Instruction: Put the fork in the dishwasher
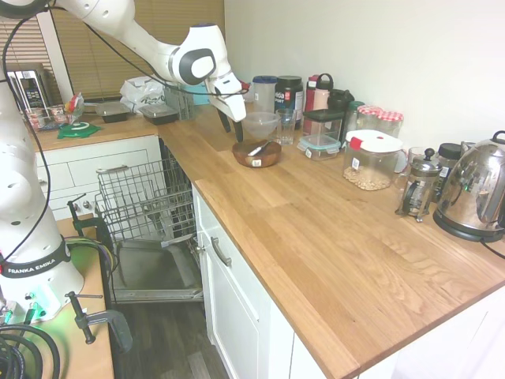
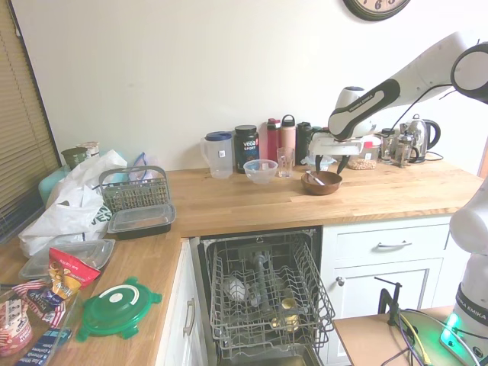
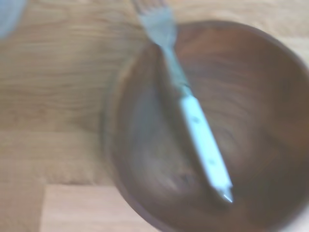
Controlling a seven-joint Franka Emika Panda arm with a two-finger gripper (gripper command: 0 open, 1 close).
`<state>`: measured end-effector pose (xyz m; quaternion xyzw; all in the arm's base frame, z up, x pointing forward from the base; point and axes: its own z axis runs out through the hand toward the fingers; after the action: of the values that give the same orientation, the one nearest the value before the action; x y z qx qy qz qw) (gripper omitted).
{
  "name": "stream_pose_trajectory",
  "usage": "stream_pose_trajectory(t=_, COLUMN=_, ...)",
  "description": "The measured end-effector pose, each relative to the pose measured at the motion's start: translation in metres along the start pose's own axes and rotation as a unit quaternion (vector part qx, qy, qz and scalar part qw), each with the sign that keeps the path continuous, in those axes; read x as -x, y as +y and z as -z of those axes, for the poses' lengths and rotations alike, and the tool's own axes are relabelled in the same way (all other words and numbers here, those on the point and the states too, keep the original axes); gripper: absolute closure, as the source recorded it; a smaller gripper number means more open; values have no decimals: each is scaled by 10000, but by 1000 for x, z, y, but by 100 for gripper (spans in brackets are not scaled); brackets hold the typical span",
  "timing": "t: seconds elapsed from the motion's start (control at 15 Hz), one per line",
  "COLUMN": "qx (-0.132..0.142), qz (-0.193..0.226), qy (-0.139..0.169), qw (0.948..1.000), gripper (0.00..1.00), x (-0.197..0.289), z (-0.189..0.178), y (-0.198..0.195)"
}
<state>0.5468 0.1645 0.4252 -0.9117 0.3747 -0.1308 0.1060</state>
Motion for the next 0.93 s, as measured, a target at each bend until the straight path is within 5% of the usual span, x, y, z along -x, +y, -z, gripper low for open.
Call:
stream_pose_trajectory(t=0.4, qx=40, qz=-51, qy=-66, qw=10000, gripper=0, x=-33, z=-24, y=-6)
stream_pose_trajectory(t=0.47, qx=47, qz=-67, qy=-69, qw=9999, gripper=100, x=-37, z=-27, y=-8)
stream_pose_trajectory(t=0.93, qx=192, qz=30, qy=-138, qw=9997, gripper=100, x=-48, z=-47, y=-24)
